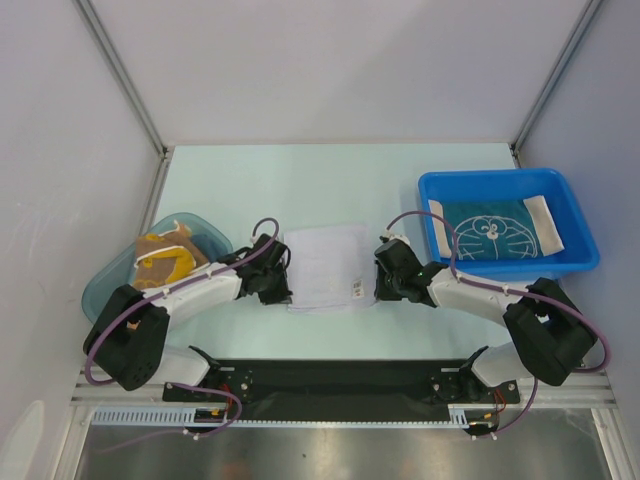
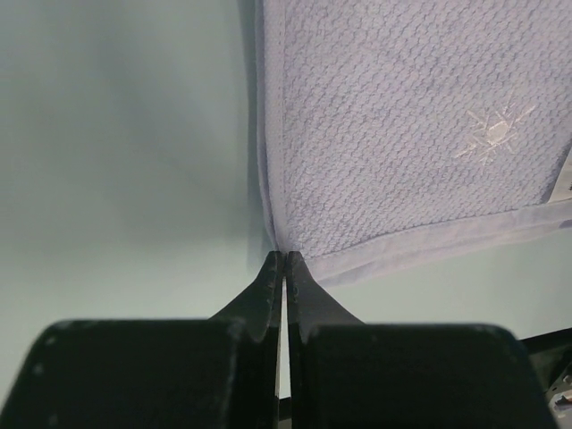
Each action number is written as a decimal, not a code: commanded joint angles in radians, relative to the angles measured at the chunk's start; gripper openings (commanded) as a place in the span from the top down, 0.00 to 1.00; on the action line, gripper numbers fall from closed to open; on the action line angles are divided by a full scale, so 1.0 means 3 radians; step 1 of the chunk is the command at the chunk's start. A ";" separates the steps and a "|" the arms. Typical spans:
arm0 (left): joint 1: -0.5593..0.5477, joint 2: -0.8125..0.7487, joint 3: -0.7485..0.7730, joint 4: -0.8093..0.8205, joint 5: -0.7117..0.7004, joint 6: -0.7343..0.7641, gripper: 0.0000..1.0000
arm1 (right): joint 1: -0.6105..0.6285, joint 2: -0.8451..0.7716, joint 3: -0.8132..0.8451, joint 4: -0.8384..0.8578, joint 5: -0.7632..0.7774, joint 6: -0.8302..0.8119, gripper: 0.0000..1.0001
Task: Fold and stack the towels
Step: Fold the towel
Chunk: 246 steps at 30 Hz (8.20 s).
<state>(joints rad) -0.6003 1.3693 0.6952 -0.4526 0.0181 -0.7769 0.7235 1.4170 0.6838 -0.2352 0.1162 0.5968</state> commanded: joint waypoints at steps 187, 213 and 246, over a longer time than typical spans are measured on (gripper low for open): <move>-0.0101 -0.0310 0.0345 -0.0623 -0.0202 0.0248 0.53 | 0.0094 -0.0919 -0.0010 -0.0688 0.0395 0.0015 0.64; 0.0779 0.1898 0.2141 -0.0199 0.0329 0.1234 0.68 | -0.1082 0.1529 0.1851 0.0334 -0.1957 -0.1560 0.89; 0.0917 0.2164 0.2990 -0.0889 0.0625 0.2701 0.51 | -0.1307 0.2235 0.3227 -0.1127 -0.2182 -0.2975 0.54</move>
<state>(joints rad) -0.3367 1.9945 1.5505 -0.6891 0.1398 -0.0921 0.3481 2.0518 1.5578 -0.4553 -0.4664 -0.1627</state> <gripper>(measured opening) 0.486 0.448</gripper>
